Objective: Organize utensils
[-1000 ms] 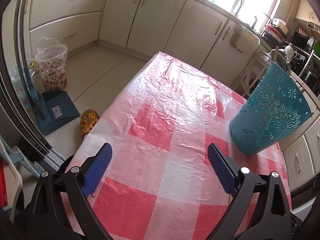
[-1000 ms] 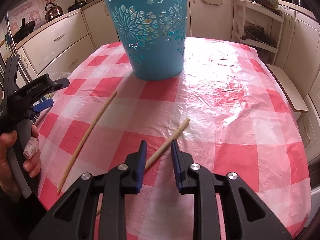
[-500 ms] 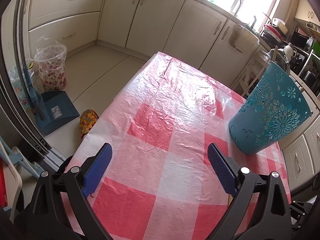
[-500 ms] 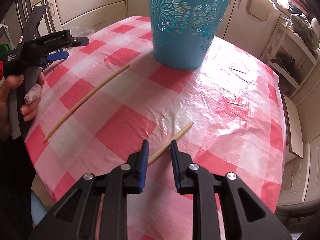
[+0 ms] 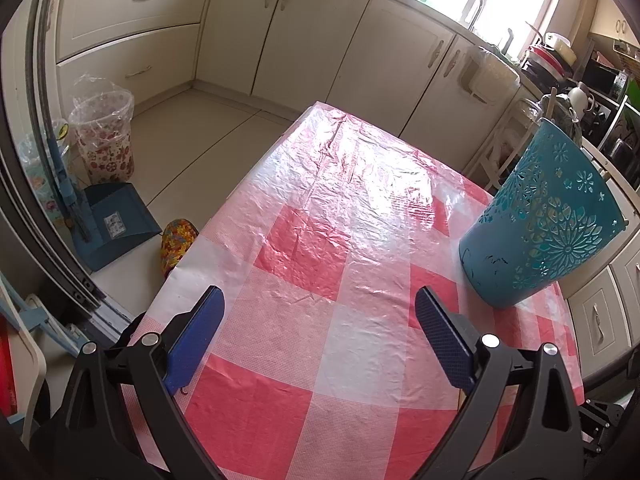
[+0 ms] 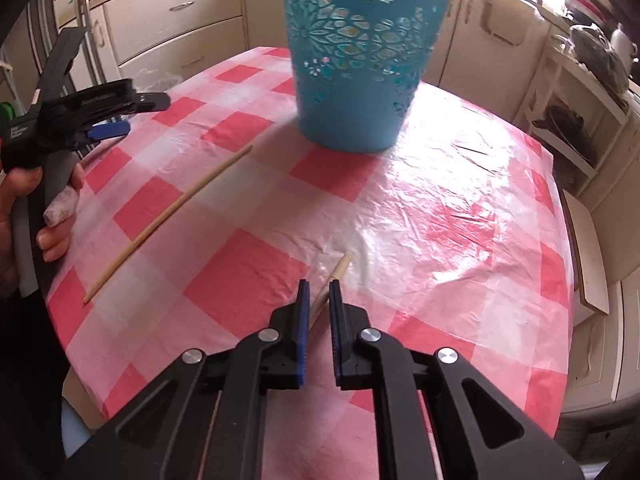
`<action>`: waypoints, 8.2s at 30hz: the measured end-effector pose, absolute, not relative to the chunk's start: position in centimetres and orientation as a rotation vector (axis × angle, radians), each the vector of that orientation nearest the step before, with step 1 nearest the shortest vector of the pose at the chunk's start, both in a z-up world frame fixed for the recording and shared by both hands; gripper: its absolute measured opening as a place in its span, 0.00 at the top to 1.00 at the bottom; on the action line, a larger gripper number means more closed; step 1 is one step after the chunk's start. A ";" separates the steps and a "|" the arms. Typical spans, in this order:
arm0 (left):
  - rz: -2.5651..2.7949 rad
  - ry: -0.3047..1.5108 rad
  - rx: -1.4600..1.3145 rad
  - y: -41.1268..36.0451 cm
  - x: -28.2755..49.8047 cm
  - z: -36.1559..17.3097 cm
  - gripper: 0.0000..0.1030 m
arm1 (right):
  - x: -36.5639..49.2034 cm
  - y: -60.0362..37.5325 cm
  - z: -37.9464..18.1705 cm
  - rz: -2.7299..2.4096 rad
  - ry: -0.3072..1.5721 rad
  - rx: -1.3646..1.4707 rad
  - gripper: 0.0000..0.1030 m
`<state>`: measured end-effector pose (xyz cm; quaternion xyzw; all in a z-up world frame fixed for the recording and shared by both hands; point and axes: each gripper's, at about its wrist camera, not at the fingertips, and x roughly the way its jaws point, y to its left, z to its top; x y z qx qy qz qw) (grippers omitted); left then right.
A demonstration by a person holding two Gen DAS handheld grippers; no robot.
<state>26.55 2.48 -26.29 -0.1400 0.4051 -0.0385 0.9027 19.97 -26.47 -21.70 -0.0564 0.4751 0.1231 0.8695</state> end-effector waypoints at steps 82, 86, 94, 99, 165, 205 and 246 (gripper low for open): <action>-0.217 0.929 0.099 -8.3 24.0 -26.9 0.94 | 19.7 -28.1 -22.0 0.160 0.973 0.018 0.92; -0.234 0.926 0.099 -8.4 23.7 -26.9 0.95 | 19.7 -27.9 -22.1 0.162 0.971 0.010 0.92; -0.278 0.879 -0.002 -6.9 22.7 -24.8 0.96 | 19.8 -28.0 -22.1 0.163 0.971 0.017 0.92; -0.359 0.674 -0.160 -5.1 23.1 -16.3 0.96 | 19.9 -27.9 -22.1 0.158 0.978 0.021 0.92; -0.065 0.749 -0.237 2.4 23.9 -23.9 0.10 | 18.9 -31.2 -19.9 0.241 0.881 0.282 0.94; -0.089 0.792 -0.267 1.7 24.9 -25.0 0.09 | 33.2 -28.7 -6.2 0.075 0.247 0.309 0.82; -0.051 0.620 0.084 0.4 1.7 -3.3 0.07 | 2.9 -24.4 -2.2 0.034 0.616 0.372 0.07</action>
